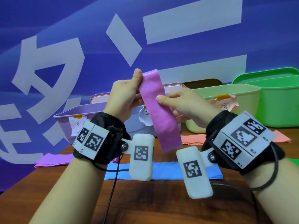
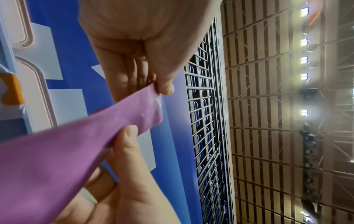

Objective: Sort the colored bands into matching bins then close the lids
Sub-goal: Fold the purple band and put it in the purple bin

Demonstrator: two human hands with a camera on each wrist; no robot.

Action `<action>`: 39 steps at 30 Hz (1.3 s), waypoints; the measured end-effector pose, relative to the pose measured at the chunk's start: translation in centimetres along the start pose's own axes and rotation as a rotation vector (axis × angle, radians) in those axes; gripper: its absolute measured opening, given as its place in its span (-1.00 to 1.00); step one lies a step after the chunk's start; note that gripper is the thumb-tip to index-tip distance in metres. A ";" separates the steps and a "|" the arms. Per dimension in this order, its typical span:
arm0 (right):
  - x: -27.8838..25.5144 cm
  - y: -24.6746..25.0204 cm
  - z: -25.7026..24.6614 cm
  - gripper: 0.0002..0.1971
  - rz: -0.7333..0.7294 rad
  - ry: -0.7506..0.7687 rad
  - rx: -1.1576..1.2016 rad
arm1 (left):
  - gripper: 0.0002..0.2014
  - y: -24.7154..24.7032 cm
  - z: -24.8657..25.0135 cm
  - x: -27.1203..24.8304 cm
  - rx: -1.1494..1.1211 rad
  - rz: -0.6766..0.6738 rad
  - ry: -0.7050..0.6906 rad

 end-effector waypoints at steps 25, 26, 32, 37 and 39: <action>-0.3 -1.2 -0.8 -0.91 -0.175 0.096 0.093 | -0.66 1.6 -1.6 0.9 0.035 0.007 0.036; -0.3 -1.1 -0.9 -0.90 -0.170 0.102 0.077 | -0.67 1.7 -1.6 1.0 0.029 0.021 0.034; 0.1 -0.1 -0.9 -0.82 -0.050 0.096 -0.050 | -0.68 2.0 -3.5 1.3 0.079 0.055 0.113; 0.6 0.7 -0.2 -0.90 -0.023 0.049 0.082 | -0.66 1.2 -3.1 1.1 0.389 0.055 0.067; 0.7 1.1 0.1 -0.90 -0.014 0.020 0.169 | -0.74 1.2 -0.2 0.7 0.402 0.122 -0.159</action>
Point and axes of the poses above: each hand's wrist, its own x-axis towards the middle knuckle, its own y-axis out of the back of the hand, z = x × y, the point moved 9 cm from there along x, towards the middle knuckle, and after that the axes turned 1 degree about -z, right-handed, at the moved point
